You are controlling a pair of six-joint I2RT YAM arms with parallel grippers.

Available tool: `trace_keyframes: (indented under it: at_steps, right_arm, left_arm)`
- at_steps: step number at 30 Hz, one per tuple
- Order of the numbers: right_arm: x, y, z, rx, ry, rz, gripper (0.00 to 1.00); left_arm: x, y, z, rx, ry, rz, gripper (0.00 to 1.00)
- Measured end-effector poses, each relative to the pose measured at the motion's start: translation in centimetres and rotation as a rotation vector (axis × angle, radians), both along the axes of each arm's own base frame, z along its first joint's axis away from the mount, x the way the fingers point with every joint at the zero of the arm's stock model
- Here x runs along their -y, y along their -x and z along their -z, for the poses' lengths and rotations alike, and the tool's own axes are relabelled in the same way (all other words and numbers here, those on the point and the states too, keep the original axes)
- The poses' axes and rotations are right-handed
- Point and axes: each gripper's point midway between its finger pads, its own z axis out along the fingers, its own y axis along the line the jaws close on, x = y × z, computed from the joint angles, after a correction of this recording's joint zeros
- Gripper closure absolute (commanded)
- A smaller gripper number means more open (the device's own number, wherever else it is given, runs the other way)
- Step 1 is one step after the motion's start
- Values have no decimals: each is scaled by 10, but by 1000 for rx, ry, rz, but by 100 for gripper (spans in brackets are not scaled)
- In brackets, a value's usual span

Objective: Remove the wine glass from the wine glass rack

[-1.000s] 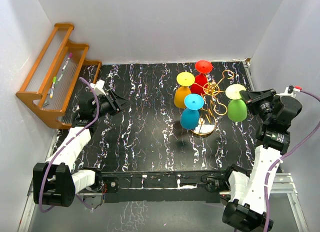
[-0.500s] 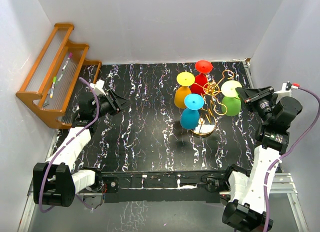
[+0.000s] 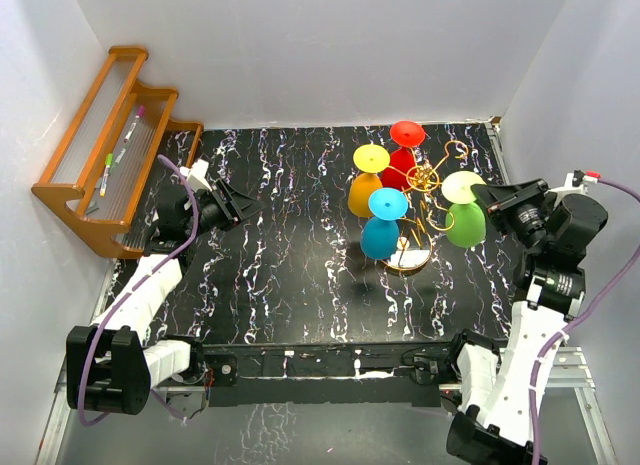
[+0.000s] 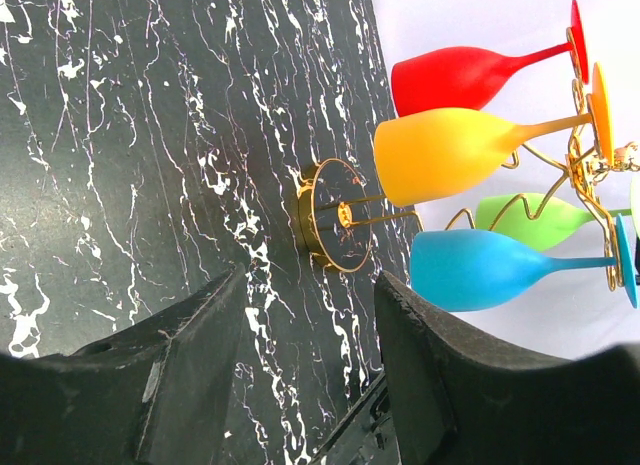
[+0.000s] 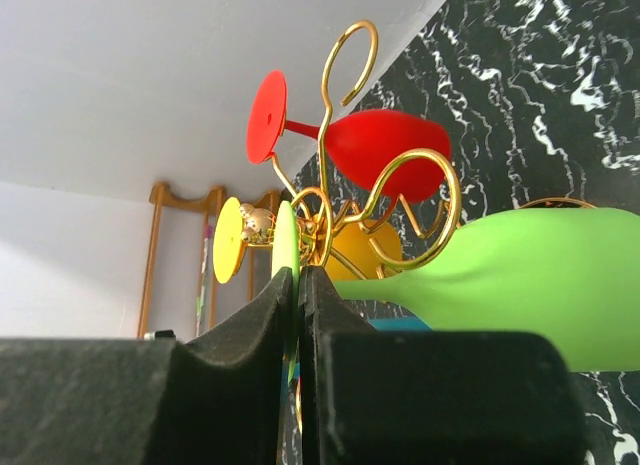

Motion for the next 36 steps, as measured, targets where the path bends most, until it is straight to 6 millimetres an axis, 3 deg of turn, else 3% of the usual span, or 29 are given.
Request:
trace_keyframes:
  at_steps: [13, 17, 20, 26, 28, 31, 33, 36]
  right_arm:
    - [21, 33, -32, -33, 138, 200, 92]
    - [21, 34, -55, 15, 218, 188, 92]
    - [12, 22, -81, 87, 269, 92, 92]
    - [-6, -27, -126, 230, 305, -175, 92]
    - [-11, -42, -131, 247, 298, -239, 92]
    - [-31, -60, -143, 278, 296, -340, 92]
    - [-57, -69, -153, 307, 308, -420, 92]
    - [-134, -79, -174, 393, 367, -594, 92]
  left_arm:
    - [0, 0, 0, -3, 2, -1, 48]
    - [0, 0, 1, -3, 1, -1, 48]
    - [0, 0, 1, -3, 1, -1, 48]
    - [-1, 1, 3, 2, -15, 2, 48]
    - [-1, 1, 4, 3, -23, 2, 48]
    - [-3, 1, 5, 8, -37, 0, 48]
    - [-3, 1, 6, 12, -44, 0, 48]
    - [-5, 2, 8, 13, -66, 1, 48]
